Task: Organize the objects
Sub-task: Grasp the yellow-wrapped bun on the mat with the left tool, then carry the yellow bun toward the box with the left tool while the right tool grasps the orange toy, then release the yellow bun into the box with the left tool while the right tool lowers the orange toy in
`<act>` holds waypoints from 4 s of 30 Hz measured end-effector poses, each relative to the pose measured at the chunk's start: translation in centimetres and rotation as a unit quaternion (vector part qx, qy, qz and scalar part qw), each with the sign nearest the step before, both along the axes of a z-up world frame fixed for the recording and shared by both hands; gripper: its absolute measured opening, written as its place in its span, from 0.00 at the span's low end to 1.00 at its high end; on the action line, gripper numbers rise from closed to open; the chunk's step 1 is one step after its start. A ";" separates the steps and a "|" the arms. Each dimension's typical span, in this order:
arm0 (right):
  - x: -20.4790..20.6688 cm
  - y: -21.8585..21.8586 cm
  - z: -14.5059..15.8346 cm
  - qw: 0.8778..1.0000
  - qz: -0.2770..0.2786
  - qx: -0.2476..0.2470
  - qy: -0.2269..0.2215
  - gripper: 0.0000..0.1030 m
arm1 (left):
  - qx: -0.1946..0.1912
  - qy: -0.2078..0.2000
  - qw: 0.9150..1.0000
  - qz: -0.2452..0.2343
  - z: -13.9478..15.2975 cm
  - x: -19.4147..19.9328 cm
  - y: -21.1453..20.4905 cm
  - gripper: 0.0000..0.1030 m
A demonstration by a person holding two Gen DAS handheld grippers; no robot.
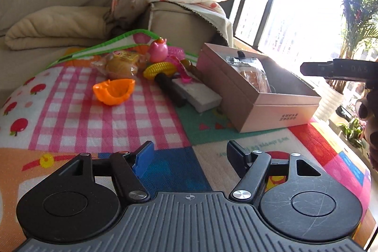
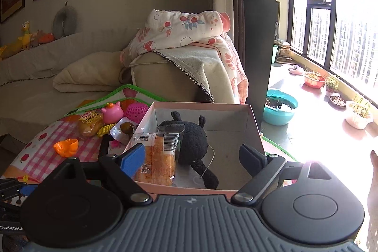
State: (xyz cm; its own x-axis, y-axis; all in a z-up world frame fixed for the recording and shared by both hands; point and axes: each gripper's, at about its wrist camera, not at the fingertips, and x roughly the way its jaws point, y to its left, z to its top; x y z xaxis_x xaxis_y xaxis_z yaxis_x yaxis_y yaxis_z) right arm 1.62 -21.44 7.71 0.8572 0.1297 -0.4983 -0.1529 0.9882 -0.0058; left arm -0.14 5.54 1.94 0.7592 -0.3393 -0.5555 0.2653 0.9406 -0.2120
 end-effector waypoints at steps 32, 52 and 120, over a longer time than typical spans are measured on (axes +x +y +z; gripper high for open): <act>-5.4 0.8 -6.6 1.000 0.015 -0.001 -0.002 1.00 | 0.109 0.061 0.991 0.052 0.0 22.0 2.3 0.68; -5.4 10.2 -5.3 0.988 0.139 -0.056 0.024 1.00 | -0.107 -0.021 0.980 0.165 2.9 0.5 13.3 0.56; -12.6 -7.1 -6.2 0.998 -0.046 0.038 -0.015 0.51 | 0.050 -0.020 0.994 -0.092 4.6 10.1 -20.0 0.56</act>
